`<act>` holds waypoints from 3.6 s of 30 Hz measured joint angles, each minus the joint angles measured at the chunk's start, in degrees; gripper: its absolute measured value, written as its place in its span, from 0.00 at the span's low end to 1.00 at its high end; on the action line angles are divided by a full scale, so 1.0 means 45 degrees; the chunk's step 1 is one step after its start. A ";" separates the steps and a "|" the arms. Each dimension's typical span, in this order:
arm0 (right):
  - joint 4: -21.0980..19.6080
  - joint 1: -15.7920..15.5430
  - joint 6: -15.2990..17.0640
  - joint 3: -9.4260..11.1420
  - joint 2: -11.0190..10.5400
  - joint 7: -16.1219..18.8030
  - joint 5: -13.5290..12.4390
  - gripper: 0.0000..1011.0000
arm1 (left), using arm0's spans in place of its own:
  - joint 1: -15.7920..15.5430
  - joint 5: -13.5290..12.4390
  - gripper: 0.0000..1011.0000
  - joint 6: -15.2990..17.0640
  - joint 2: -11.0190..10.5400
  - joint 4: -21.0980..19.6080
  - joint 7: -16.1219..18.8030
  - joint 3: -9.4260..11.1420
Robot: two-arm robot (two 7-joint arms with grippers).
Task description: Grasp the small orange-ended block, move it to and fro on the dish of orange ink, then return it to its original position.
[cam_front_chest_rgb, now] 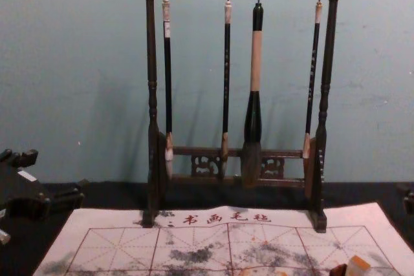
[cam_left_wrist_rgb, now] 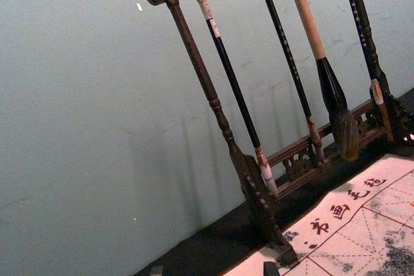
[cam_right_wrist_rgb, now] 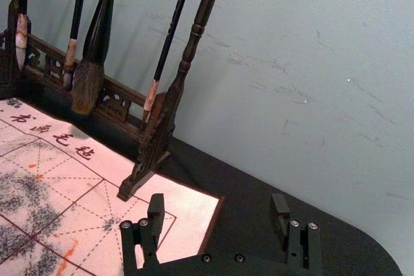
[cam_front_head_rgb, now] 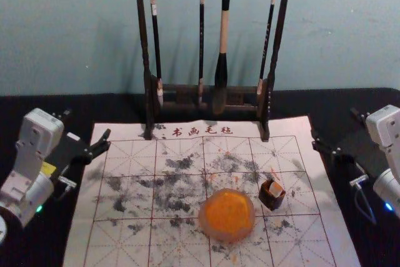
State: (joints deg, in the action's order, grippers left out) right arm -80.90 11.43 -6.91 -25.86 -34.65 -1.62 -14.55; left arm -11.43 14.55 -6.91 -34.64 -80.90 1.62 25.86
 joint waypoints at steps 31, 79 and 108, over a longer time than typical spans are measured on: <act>-0.0001 0.0001 0.0002 0.0000 0.0000 0.0000 0.0000 0.99 | 0.0000 0.0000 0.99 0.0001 0.0000 0.0000 0.0000 0.0001; -0.3243 -0.2474 -0.0397 0.0442 -0.0679 0.3804 -0.1450 0.99 | 0.0000 0.0000 0.99 0.0001 0.0000 0.0000 0.0000 0.0000; -0.2180 -0.2418 0.0506 0.0455 0.0202 0.4592 -0.0642 0.99 | 0.0000 0.0000 0.99 0.0000 0.0000 0.0000 0.0000 0.0000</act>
State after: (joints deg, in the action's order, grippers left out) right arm -90.71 0.55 -4.64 -23.81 -33.73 19.04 -17.43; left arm -11.43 14.55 -6.91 -34.64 -80.90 1.62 25.86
